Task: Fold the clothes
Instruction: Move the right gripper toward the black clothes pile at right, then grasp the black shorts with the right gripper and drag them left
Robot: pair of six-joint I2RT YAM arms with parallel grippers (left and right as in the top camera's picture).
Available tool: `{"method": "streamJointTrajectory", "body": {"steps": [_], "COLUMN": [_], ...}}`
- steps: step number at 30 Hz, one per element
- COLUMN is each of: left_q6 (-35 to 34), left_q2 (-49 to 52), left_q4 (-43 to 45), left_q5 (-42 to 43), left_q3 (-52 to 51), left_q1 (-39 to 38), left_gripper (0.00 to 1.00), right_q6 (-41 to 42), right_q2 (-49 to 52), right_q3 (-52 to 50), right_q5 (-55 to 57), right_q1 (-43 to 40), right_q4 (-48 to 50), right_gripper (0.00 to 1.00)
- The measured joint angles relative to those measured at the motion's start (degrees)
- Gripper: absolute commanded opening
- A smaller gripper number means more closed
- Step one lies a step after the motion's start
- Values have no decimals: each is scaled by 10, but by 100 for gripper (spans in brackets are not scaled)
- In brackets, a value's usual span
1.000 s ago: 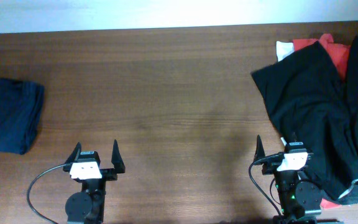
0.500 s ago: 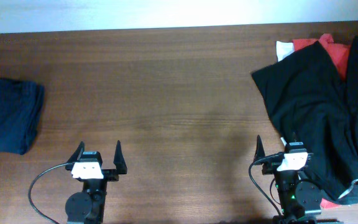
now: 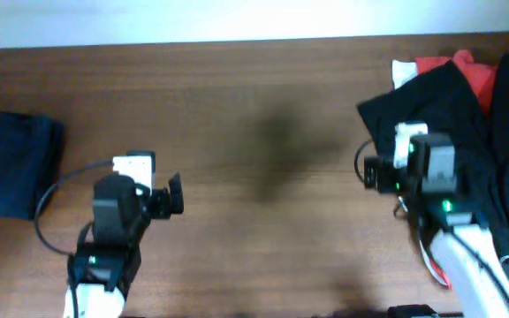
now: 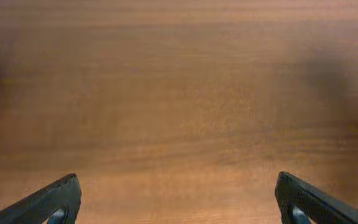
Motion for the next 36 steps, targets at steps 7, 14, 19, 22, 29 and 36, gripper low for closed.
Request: {"method": "streamJointTrajectory", "body": {"steps": [7,14,19,22,29,36], "left_q6": [1,1,1,1,1,1], "left_q2": [141,144,144,144,145,145], "left_q4": [-87,-88,-88,-88,-88,-87], "left_q5": [42,42,42,42,43,43], "left_q3": [130,132,132,132,133,133], "left_q1": [0,0,0,0,0,0], "left_gripper": [99,99,99,99,99,99], "right_q6": [-1,2,18,33,43,39], "right_q2": [322,510,534,537,491,495], "right_q3": [301,306,306,314,769,950], "right_q5": [4,80,141,148,150,-207], "right_q1": [0,0,0,-1,-58,26], "right_q4": [-139,-38,-30,-66,-354,-347], "right_gripper": [88,64,4,4,4,4]}}
